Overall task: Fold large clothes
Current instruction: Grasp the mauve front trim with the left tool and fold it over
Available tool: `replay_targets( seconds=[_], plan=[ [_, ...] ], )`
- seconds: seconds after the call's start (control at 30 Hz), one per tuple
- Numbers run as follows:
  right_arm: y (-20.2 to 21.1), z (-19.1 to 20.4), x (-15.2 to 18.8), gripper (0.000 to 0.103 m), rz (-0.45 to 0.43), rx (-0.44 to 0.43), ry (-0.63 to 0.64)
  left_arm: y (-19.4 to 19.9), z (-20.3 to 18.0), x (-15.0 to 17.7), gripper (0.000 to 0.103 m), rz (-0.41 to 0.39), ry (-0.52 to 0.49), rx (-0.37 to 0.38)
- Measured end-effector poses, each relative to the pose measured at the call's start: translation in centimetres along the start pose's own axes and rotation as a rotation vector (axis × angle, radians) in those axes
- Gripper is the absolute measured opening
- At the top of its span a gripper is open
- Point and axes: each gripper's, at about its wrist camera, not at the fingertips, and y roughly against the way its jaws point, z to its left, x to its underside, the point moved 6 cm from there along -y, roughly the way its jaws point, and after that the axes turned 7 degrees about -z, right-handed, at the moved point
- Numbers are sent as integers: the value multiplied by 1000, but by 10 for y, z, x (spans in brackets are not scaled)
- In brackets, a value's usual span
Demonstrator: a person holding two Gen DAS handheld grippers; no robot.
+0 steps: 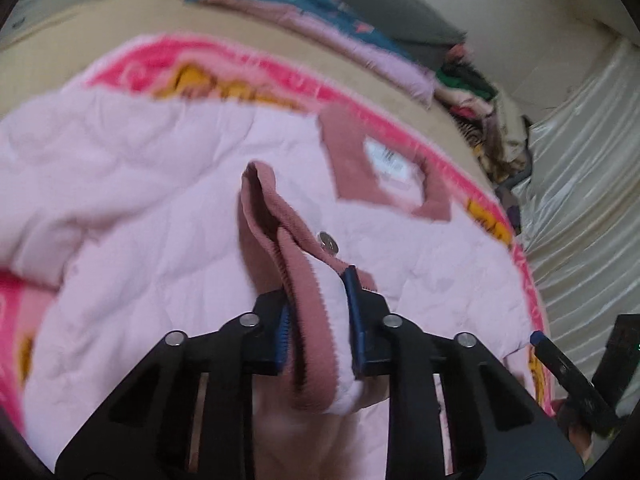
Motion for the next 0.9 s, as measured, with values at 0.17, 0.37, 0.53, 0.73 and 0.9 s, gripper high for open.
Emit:
replay_targets(
  seconds=[0.17, 0.37, 0.53, 0.73, 0.9],
  plan=[
    [6, -33, -11, 84, -46, 96, -27, 11, 3, -12, 13, -44, -44, -26],
    [-19, -41, -19, 84, -23, 165, 53, -6, 20, 2, 15, 12, -54, -96],
    [-50, -58, -7, 84, 88, 217, 69, -8, 21, 6, 17, 23, -79, -121],
    [-74, -79, 17, 85, 176, 242, 35, -9, 18, 11, 19, 34, -97, -108],
    [-73, -74, 21, 87, 153, 265, 56, -9, 17, 12, 21, 41, -109, -118]
  ],
)
